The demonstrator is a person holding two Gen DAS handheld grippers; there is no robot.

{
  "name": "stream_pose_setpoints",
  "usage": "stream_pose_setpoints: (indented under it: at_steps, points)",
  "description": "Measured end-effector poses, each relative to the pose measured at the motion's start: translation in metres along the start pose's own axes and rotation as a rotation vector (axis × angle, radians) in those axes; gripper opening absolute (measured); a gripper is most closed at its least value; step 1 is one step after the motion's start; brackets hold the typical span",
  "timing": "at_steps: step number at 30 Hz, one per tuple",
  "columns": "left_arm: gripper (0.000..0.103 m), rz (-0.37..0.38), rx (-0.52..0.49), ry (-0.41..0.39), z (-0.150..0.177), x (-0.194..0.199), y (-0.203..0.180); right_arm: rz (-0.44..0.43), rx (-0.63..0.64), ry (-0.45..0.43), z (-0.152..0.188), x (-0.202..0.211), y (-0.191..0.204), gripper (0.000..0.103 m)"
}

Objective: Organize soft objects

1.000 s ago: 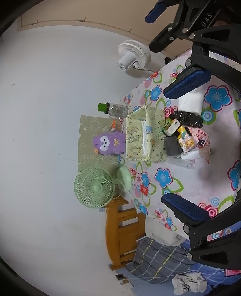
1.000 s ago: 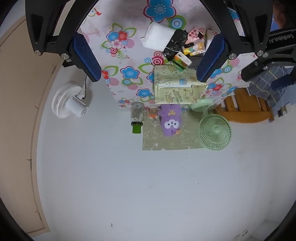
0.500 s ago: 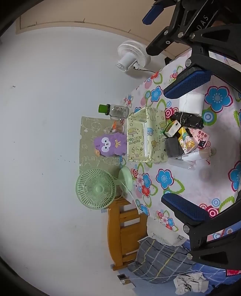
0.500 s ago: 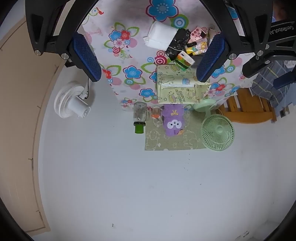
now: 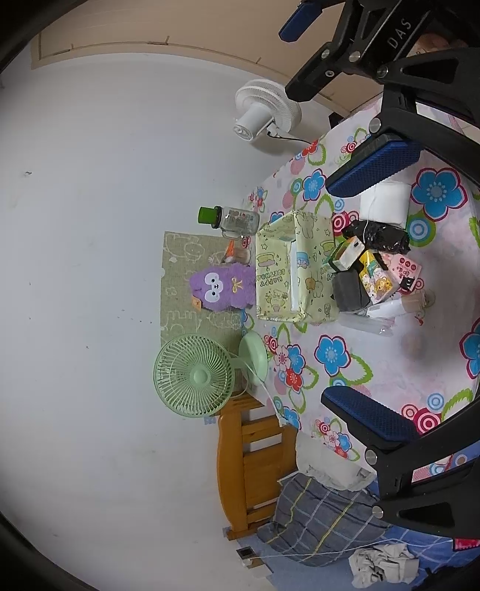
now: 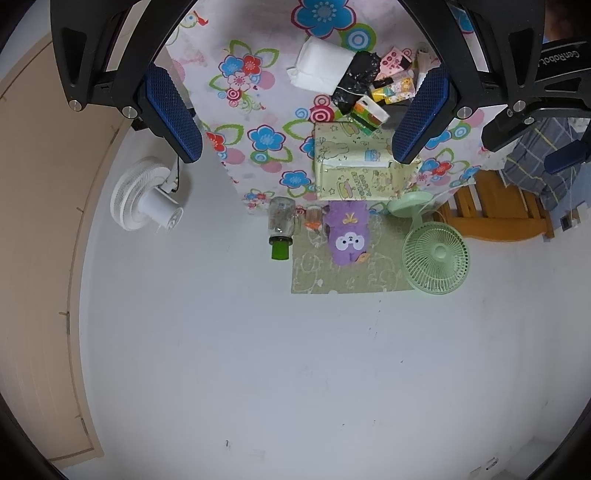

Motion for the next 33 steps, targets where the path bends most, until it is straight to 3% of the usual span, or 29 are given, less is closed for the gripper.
stream_pose_setpoints:
  at_steps: [33]
  points:
    - [0.103,-0.018,0.015,0.003,0.0023,-0.0076,0.0018,-0.007,-0.005,0.030,0.0040,-0.0054,0.0021,0.103]
Point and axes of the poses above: each gripper's, at about its wrist camera, not at the fingertips, and x roughly against the way its jaws point, y to its left, z to its underside, the point moved 3 cm from there along -x, roughly the way its jaws point, and after that the axes turned 10 degrees about -x, right-handed, at the moved point
